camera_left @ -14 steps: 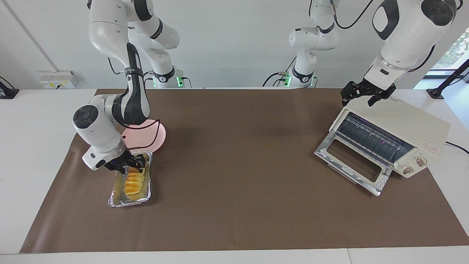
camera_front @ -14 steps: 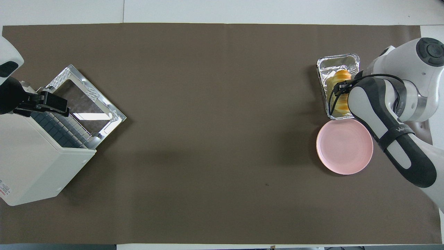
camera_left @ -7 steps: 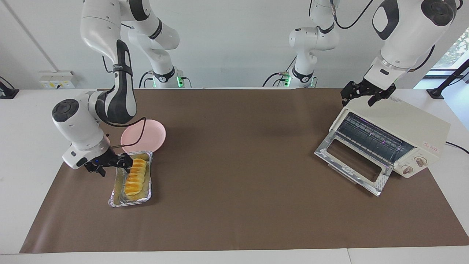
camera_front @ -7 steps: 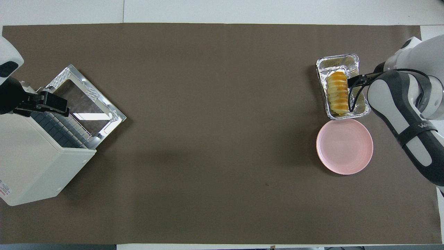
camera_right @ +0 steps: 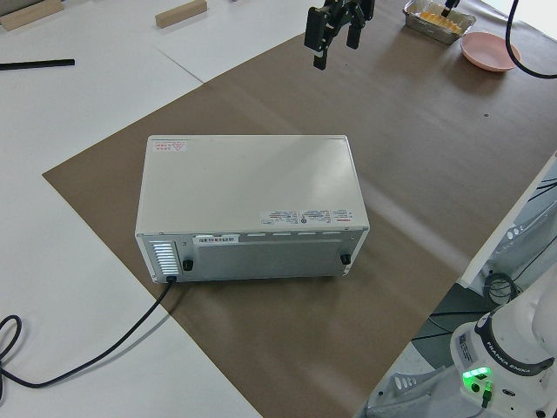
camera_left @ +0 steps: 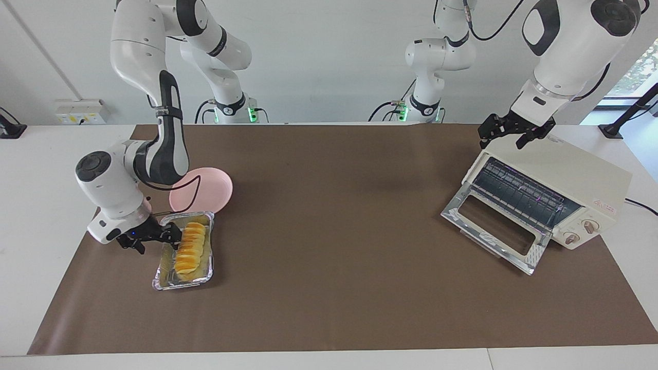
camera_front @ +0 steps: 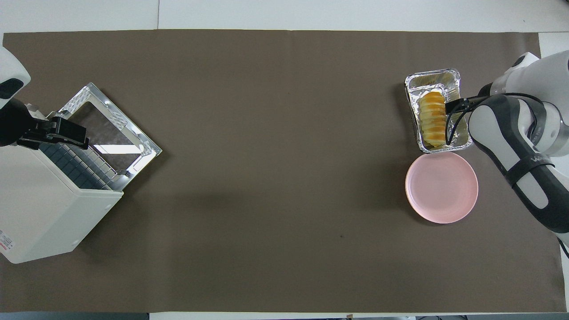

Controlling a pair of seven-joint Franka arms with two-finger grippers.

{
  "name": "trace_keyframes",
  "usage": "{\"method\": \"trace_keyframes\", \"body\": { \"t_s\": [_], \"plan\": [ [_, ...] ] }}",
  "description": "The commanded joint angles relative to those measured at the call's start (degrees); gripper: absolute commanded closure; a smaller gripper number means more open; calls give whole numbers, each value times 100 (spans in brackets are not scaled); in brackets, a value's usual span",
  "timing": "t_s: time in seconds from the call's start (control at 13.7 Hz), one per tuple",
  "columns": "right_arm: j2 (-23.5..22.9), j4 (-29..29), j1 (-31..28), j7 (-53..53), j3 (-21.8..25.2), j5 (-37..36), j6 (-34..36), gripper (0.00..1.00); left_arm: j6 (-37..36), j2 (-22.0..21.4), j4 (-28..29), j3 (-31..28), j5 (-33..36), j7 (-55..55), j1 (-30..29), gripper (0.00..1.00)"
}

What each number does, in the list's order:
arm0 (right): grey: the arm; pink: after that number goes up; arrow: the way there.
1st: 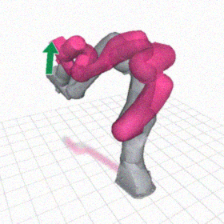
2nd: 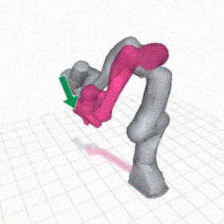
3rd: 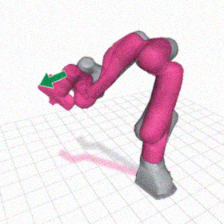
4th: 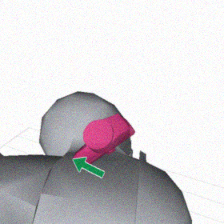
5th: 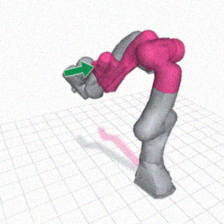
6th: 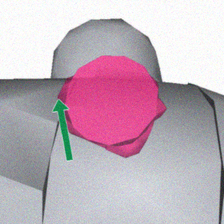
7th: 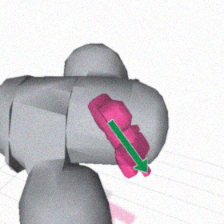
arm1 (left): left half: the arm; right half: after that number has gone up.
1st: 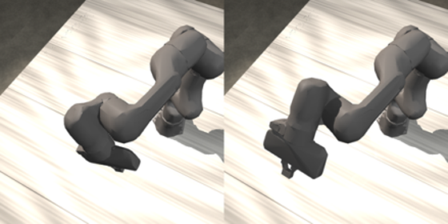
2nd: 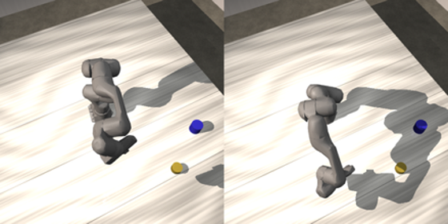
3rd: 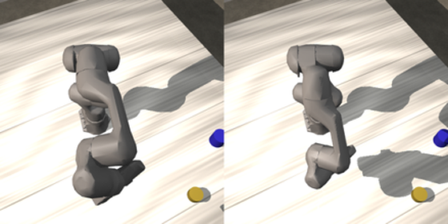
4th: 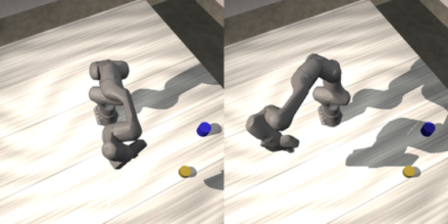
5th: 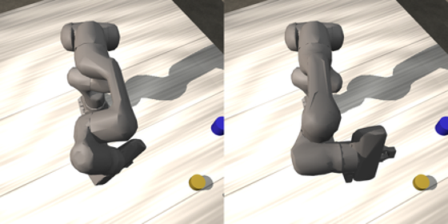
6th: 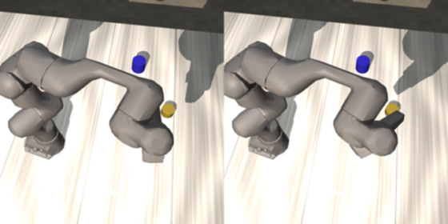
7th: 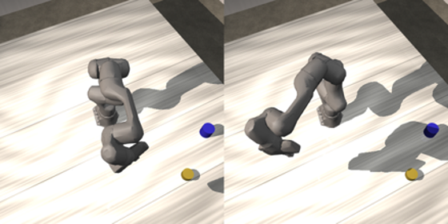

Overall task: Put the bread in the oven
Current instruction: 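Lift the bread with the right gripper and lower it into the foil tray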

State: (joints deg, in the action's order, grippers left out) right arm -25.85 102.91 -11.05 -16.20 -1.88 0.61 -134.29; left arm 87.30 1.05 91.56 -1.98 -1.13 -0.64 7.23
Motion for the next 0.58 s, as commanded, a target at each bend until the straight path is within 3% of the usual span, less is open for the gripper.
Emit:
{"method": "trace_keyframes", "body": {
  "t_s": [0.0, 0.22, 0.29, 0.51],
  "plan": [
    [45, 203, -99, -121, -75, 62, -124, 38, 103, -158, 196, 40, 7, 55, -63, 0],
    [63, 186, -38, -85, -75, 54, -98, 88, 103, -158, 196, 49, 7, 55, -63, 0],
    [63, 168, -37, -85, -75, 54, -72, 100, 103, -158, 196, 40, 7, 55, -63, 0],
    [124, 142, 24, -94, -93, 45, 16, 100, 103, -158, 196, 49, 7, 55, -63, 0]
  ]
}}
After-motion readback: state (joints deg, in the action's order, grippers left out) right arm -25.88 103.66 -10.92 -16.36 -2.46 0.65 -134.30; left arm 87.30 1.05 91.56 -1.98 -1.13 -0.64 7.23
